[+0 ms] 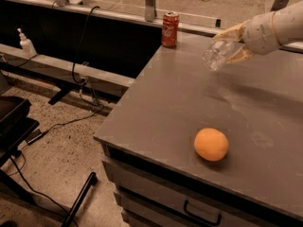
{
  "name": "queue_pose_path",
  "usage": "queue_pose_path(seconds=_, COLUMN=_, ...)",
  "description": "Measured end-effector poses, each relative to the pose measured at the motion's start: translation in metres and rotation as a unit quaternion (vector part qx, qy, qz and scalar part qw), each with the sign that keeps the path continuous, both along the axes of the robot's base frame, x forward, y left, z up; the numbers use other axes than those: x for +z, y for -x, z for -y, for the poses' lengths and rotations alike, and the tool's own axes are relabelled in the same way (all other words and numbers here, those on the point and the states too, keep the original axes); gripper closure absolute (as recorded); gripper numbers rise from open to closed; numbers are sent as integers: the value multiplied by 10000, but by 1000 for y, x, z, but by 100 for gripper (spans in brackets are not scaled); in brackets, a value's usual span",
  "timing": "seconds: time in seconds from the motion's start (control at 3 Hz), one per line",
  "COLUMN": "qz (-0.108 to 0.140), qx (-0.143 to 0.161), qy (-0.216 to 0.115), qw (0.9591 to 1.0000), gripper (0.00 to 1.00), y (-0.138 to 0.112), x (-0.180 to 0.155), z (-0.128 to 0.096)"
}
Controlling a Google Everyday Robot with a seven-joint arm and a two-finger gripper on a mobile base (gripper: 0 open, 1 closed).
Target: Move water bottle near coke can
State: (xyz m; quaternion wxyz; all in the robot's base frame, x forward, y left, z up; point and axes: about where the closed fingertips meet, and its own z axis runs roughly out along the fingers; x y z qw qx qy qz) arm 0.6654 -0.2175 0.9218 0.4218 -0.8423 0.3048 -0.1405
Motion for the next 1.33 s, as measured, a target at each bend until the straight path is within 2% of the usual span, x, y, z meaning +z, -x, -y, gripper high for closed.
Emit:
queue_pose_path(seconds=0.33, qz=284, qx=-330, qy=-489, qw=9979, gripper=100, y=-9, x=13, z=-26)
queue_pose_path(seconds=0.67, qz=357, qx=-830, qy=-386, qw=9952, gripper=100, y=-17, x=-11, z=-70)
queue_pose_path(seconds=1.0, qz=504, qx=-1053, qy=-472, qw=9920, gripper=100, y=-28, x=-13, z=-70)
queue_pose_path(seconds=1.33, qz=512, qx=-1049, qy=-472, qw=9920, gripper=100, y=-28, x=-13, z=-70)
